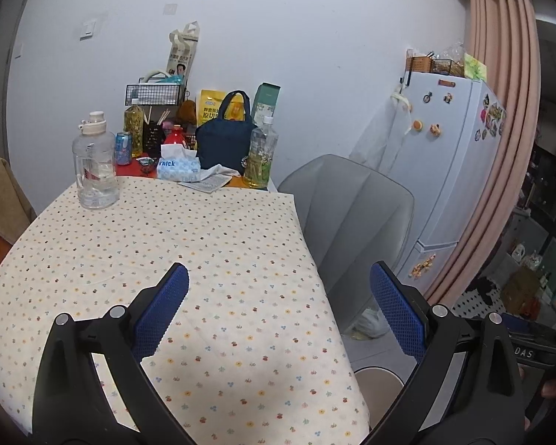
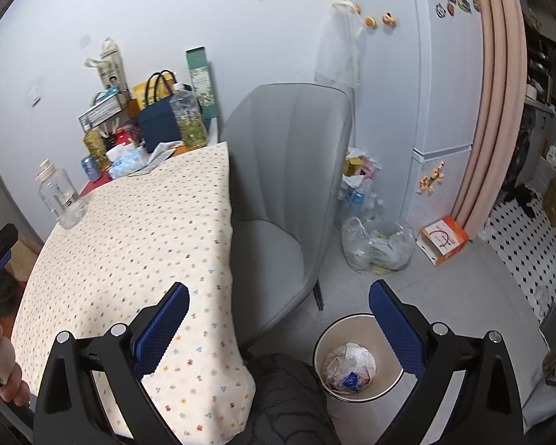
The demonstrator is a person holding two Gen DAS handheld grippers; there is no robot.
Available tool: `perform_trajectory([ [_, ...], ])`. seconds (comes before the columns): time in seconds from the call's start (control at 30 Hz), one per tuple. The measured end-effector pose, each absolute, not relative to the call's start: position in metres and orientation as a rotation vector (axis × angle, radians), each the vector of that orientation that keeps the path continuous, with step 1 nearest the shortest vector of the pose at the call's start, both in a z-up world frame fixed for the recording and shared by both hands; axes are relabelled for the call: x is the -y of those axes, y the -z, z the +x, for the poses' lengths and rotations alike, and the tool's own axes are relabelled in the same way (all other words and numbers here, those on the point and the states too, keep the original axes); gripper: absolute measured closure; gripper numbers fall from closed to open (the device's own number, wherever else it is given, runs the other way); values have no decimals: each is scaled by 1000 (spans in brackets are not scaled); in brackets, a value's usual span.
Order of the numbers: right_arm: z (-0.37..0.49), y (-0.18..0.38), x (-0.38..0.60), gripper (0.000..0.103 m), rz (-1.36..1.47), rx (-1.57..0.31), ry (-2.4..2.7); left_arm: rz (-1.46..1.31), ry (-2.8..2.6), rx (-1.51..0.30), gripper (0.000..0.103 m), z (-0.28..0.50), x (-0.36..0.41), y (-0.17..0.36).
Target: Collect trash
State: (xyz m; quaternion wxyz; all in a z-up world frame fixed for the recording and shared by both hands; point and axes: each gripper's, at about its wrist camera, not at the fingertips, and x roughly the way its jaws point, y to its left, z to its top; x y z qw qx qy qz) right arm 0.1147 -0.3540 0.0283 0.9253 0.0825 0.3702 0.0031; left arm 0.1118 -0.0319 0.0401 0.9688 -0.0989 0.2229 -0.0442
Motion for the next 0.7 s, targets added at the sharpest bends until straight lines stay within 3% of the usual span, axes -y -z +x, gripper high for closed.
perform_trajectory([
  [0.7, 108, -22, 336, 8, 139, -737, -26, -186, 61, -420, 6, 94, 22, -34],
])
